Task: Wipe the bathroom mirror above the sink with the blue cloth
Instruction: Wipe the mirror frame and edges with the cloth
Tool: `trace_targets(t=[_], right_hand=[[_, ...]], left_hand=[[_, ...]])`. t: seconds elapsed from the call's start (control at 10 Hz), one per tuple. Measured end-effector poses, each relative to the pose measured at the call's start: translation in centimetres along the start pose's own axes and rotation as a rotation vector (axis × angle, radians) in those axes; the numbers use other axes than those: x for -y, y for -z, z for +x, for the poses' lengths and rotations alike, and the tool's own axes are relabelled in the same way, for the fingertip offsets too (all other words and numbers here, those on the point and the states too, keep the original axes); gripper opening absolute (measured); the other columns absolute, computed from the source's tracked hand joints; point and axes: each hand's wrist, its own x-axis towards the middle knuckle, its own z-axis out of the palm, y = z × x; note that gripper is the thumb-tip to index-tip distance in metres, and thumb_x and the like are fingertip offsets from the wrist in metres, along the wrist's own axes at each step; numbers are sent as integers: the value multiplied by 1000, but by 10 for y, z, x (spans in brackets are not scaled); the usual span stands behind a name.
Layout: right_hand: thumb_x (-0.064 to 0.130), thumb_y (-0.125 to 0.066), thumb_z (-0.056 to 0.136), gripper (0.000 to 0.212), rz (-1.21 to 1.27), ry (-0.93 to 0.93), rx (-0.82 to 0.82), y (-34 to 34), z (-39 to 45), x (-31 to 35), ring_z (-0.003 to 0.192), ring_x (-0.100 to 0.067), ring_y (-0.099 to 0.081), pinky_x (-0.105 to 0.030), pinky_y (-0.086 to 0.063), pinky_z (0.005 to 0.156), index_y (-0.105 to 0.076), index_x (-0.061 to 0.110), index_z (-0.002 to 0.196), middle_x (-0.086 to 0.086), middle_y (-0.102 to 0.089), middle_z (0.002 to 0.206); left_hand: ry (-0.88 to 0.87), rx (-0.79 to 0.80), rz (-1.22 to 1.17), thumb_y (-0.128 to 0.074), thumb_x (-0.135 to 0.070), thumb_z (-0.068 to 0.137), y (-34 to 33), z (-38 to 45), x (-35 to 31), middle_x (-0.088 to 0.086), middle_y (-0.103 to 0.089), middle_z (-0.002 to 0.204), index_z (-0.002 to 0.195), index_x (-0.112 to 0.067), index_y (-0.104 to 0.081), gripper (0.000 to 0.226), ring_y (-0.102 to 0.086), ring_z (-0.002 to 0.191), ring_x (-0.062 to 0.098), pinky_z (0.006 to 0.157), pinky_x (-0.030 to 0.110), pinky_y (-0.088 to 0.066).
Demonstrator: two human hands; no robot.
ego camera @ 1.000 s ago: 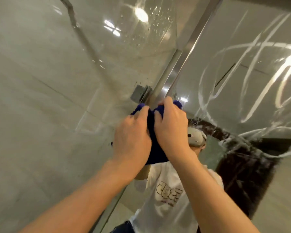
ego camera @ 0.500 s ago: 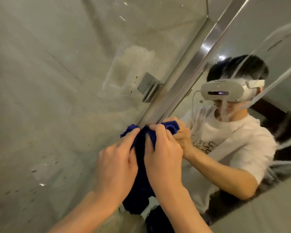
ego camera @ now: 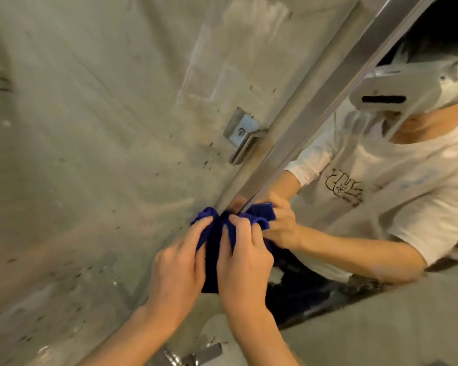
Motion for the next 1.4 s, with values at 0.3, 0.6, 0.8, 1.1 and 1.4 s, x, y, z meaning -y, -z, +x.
trace_targets(t=[0.3, 0.6, 0.8, 1.1, 1.4], right_hand=[[9, -62, 91, 7, 140, -225, 110, 19, -12, 31, 74, -17, -56, -21, -37, 67, -62, 11, 98, -5, -64, 90], [27, -70, 88, 26, 181, -29, 97, 74, 97, -14, 88, 5, -55, -23, -50, 82, -63, 31, 113, 19, -61, 102], [8, -65, 88, 23, 116, 258, -81, 52, 84, -21, 83, -10, -53, -15, -41, 71, -62, 16, 110, -4, -59, 99], [21, -41, 104, 23, 183, 1032, 241, 32, 103, -68, 84, -13, -46, -21, -38, 91, -55, 12, 87, -1, -48, 91], [22, -69, 87, 29, 258, 82, 25, 94, 124, -21, 89, 1, -60, -27, -53, 80, -59, 31, 113, 16, -63, 100]], left_hand=[[247, 77, -53, -59, 0, 88, 6, -1, -9, -8, -74, 107, 128, -29, -60, 49, -72, 87, 26, 77, 40, -56], [164, -239, -151, -58, -11, 90, 24, 49, -101, -5, -77, 93, 122, -28, -68, 37, -69, 76, 18, 73, 32, -53], [84, -279, -1, -57, -13, 94, 12, 52, -96, -7, -72, 72, 122, -21, -66, 30, -59, 52, 12, 58, 26, -51], [213, -149, 3, -67, -8, 87, 7, 23, -63, -9, -74, 85, 119, -22, -67, 35, -66, 64, 9, 63, 27, -53], [83, -338, -10, -77, -3, 75, 35, 67, -137, 2, -74, 70, 112, -16, -74, 39, -61, 53, 21, 59, 23, -39]])
